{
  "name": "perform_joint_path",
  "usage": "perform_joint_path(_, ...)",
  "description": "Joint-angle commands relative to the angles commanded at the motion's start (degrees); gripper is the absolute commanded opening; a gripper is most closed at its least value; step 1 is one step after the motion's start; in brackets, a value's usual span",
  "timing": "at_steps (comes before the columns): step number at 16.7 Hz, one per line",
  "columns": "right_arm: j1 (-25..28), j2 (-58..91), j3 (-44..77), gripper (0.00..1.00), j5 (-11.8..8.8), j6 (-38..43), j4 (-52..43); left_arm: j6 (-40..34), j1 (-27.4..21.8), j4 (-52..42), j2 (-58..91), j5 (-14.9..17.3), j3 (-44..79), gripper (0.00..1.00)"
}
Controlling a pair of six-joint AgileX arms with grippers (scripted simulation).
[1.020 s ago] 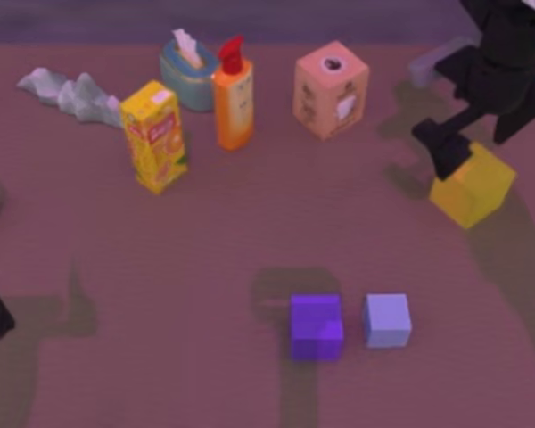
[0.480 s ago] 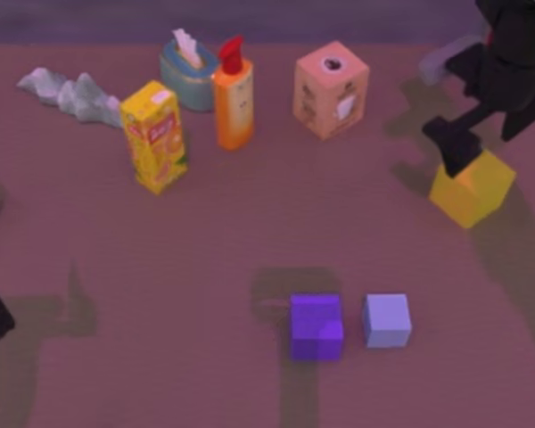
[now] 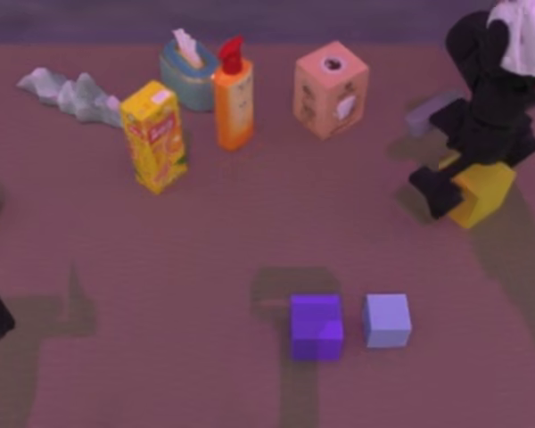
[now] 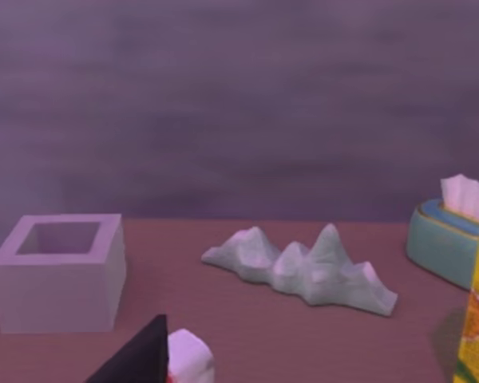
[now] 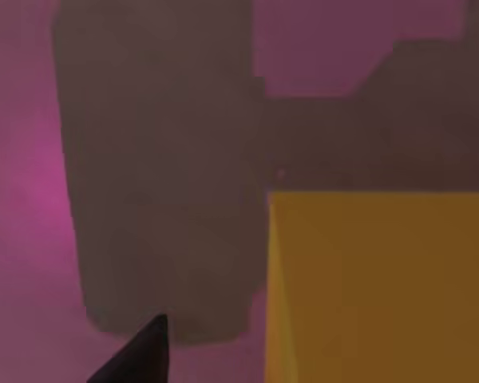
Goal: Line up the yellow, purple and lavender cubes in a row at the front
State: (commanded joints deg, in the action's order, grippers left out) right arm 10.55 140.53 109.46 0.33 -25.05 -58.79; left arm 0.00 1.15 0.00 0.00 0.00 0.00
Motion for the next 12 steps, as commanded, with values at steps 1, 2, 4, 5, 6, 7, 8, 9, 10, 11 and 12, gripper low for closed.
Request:
perform_joint_path(1, 0.00, 0.20, -0.50, 1.00, 0.00, 0.00, 0.58, 0.00, 0.00, 0.00, 0.00, 0.00, 0.00, 1.00)
perform_joint_path(2, 0.00, 0.23, -0.56, 1.00, 0.00, -0.01, 0.65, 0.00, 0.00, 0.00, 0.00, 0.00, 0.00, 1.00)
perform_joint_path(4, 0.00, 0.23, -0.56, 1.00, 0.00, -0.01, 0.65, 0.00, 0.00, 0.00, 0.00, 0.00, 0.00, 1.00)
perform_joint_path(5, 0.00, 0.23, -0.56, 1.00, 0.00, -0.01, 0.65, 0.00, 0.00, 0.00, 0.00, 0.00, 0.00, 1.00)
perform_joint_path(6, 0.00, 0.23, -0.56, 0.92, 0.00, -0.01, 0.65, 0.00, 0.00, 0.00, 0.00, 0.00, 0.00, 1.00)
perform_joint_path(7, 0.00, 0.23, -0.56, 0.85, 0.00, -0.01, 0.65, 0.00, 0.00, 0.00, 0.00, 0.00, 0.00, 1.00)
perform_joint_path(8, 0.00, 0.23, -0.56, 0.77, 0.00, -0.01, 0.65, 0.00, 0.00, 0.00, 0.00, 0.00, 0.00, 1.00)
perform_joint_path(9, 0.00, 0.23, -0.56, 0.70, 0.00, -0.01, 0.65, 0.00, 0.00, 0.00, 0.00, 0.00, 0.00, 1.00)
perform_joint_path(10, 0.00, 0.23, -0.56, 0.62, 0.00, -0.01, 0.65, 0.00, 0.00, 0.00, 0.00, 0.00, 0.00, 1.00)
perform_joint_path(11, 0.00, 0.23, -0.56, 0.55, 0.00, -0.01, 0.65, 0.00, 0.00, 0.00, 0.00, 0.00, 0.00, 1.00)
perform_joint_path(12, 0.00, 0.23, -0.56, 0.47, 0.00, -0.01, 0.65, 0.00, 0.00, 0.00, 0.00, 0.00, 0.00, 1.00)
